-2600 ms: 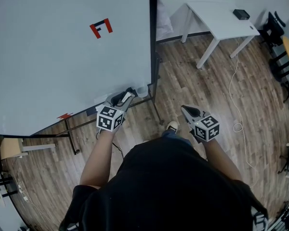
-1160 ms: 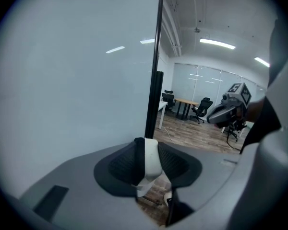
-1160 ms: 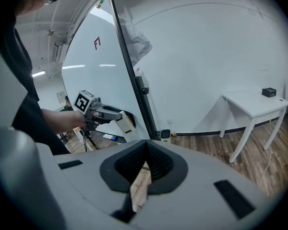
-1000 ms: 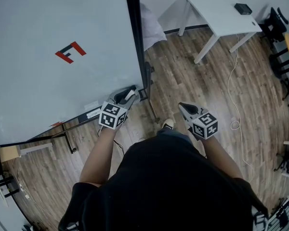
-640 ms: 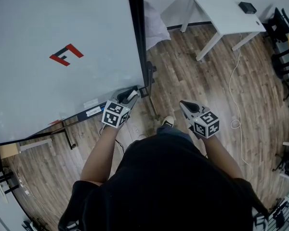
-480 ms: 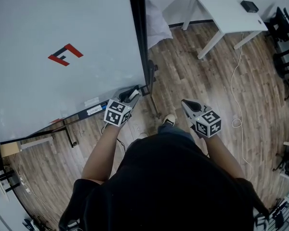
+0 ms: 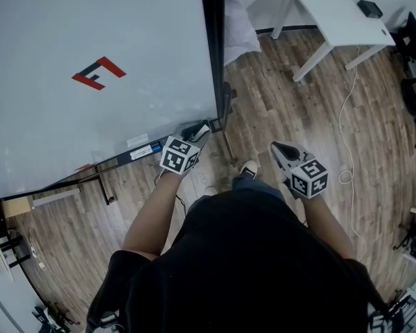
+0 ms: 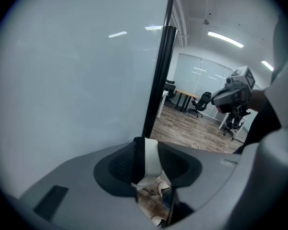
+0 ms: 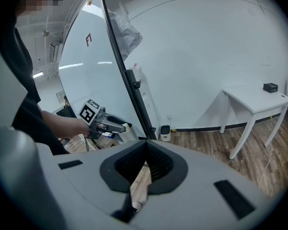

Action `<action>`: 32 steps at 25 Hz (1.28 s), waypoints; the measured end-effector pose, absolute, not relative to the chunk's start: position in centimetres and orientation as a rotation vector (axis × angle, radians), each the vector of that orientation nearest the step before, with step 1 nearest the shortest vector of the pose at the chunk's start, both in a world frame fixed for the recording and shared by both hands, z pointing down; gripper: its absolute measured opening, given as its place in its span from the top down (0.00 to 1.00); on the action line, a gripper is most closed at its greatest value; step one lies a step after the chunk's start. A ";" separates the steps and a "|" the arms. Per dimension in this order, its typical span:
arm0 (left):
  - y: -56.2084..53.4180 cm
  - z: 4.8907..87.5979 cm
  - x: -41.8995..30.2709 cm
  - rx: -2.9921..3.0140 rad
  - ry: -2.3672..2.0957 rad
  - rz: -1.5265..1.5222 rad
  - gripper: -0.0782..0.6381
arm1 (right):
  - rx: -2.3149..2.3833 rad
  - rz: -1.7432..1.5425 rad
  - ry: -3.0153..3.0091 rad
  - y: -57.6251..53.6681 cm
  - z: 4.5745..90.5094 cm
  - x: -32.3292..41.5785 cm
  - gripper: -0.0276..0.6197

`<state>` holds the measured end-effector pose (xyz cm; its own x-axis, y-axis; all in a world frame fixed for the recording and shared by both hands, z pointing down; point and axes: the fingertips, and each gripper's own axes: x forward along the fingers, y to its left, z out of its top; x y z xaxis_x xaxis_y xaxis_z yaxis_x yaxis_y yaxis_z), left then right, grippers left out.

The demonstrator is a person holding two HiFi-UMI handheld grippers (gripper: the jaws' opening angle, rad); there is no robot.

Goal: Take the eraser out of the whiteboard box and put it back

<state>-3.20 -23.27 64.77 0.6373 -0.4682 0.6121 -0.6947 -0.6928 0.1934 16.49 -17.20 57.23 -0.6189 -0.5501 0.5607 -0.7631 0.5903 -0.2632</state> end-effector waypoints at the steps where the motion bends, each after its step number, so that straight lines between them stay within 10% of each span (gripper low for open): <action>1: -23.3 65.0 -3.3 2.441 -0.917 0.750 0.68 | 1.051 0.686 -2.398 -17.2 57.3 16.4 0.96; 32: -22.0 61.2 -5.1 2.505 -0.963 0.647 0.59 | 1.043 0.641 -2.420 -15.3 55.6 14.8 0.96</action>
<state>-5.10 -22.05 61.19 0.6592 -0.5235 0.5398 -0.6977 -0.6936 0.1794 14.79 -15.31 55.59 -0.6268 -0.5570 0.5449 -0.7537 0.6107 -0.2428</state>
